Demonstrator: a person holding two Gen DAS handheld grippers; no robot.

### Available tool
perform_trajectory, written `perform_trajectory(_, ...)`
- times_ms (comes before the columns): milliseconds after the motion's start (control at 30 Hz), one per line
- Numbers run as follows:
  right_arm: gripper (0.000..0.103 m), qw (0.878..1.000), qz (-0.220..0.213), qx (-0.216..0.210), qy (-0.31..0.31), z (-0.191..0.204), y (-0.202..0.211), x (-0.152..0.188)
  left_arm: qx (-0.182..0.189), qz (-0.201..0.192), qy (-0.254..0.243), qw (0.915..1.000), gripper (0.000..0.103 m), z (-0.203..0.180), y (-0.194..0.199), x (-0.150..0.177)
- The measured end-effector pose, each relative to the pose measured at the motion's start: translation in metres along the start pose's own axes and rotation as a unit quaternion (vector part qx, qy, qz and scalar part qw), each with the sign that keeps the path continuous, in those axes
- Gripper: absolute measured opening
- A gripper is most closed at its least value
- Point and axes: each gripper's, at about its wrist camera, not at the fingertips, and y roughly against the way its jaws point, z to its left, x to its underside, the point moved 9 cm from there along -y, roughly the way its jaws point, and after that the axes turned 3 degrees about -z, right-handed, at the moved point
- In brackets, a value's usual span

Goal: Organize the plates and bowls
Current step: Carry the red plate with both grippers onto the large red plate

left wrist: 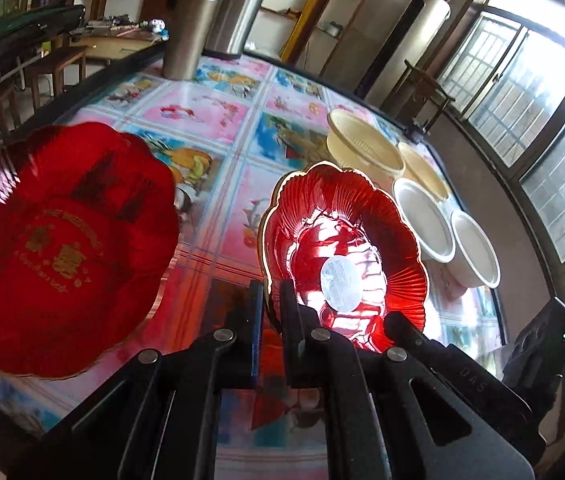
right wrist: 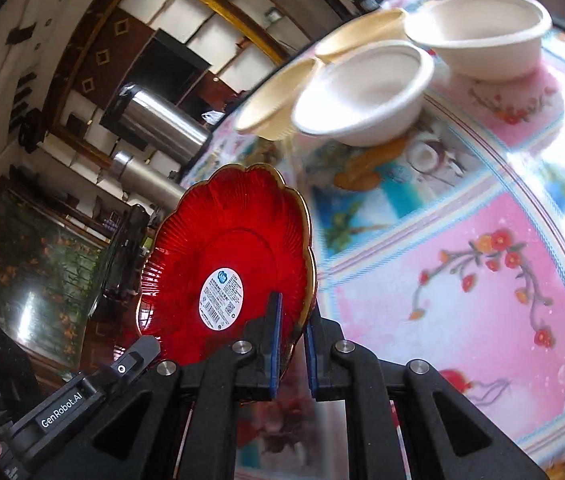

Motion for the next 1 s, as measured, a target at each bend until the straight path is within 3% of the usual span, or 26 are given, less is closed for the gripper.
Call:
perform_trajectory(200,0.01,0.998,0.004,-0.043,0.05,0.07,0.002,0.017,-0.011,-0.063,0.022,0.9977,0.006,0.047,0.06,-0.024)
perform_trajectory(433,0.011,0.99,0.049,-0.064,0.116,0.146,-0.041,0.062,-0.056,-0.085,0.071,0.9923,0.007,0.125,0.088,-0.029)
perform_trajectory(733,0.012,0.98,0.094,-0.036,0.175,0.177,-0.08,0.115,-0.096,-0.05,0.103,0.9888,0.009,0.184,0.068,-0.021)
perform_trajectory(1000,0.012,0.976,0.101,-0.001,0.192,0.174,-0.095,0.113,-0.107,-0.011,0.081,0.9909,0.01,0.186,0.05,-0.018)
